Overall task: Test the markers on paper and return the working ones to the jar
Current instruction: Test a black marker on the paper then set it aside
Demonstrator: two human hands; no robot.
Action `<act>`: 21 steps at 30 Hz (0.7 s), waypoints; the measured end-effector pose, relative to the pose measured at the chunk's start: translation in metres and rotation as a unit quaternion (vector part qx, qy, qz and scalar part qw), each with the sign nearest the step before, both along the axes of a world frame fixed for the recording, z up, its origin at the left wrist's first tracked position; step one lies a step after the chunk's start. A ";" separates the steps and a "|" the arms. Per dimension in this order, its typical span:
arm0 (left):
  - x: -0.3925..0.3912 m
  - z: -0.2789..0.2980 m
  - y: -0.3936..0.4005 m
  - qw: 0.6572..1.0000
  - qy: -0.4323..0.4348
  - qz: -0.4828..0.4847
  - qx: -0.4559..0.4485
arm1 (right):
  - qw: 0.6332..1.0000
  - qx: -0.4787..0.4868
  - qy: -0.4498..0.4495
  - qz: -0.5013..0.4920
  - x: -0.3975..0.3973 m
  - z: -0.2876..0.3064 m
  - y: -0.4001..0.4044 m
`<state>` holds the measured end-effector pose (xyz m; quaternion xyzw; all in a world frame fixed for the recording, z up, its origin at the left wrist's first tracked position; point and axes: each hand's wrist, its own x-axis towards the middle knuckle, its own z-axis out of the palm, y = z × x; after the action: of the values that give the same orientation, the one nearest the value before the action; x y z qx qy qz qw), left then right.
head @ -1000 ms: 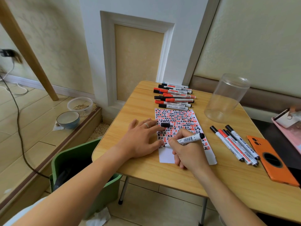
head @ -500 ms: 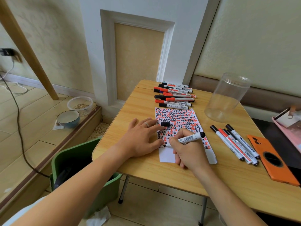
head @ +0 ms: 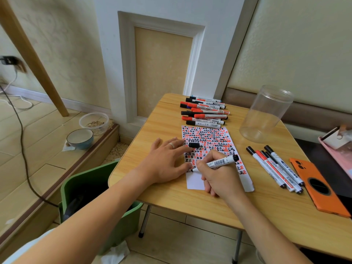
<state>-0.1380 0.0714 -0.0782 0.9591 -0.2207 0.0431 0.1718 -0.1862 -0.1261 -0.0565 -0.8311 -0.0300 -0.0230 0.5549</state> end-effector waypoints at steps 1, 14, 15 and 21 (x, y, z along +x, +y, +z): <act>0.000 0.000 0.000 1.000 -0.001 0.000 0.001 | 1.000 -0.001 0.000 0.000 0.000 0.000 0.000; 0.000 0.001 0.000 1.000 0.000 0.000 -0.004 | 1.000 0.002 0.002 -0.023 0.002 0.000 -0.001; 0.000 0.001 0.000 1.000 0.002 0.000 -0.005 | 1.000 0.001 0.003 -0.025 0.002 0.000 -0.001; 0.002 0.005 -0.001 1.000 0.010 0.011 -0.025 | 0.999 0.027 0.018 -0.033 0.004 -0.001 -0.004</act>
<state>-0.1357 0.0703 -0.0728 0.9572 -0.2078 0.0410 0.1972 -0.1819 -0.1296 -0.0571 -0.8165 0.0085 -0.0270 0.5766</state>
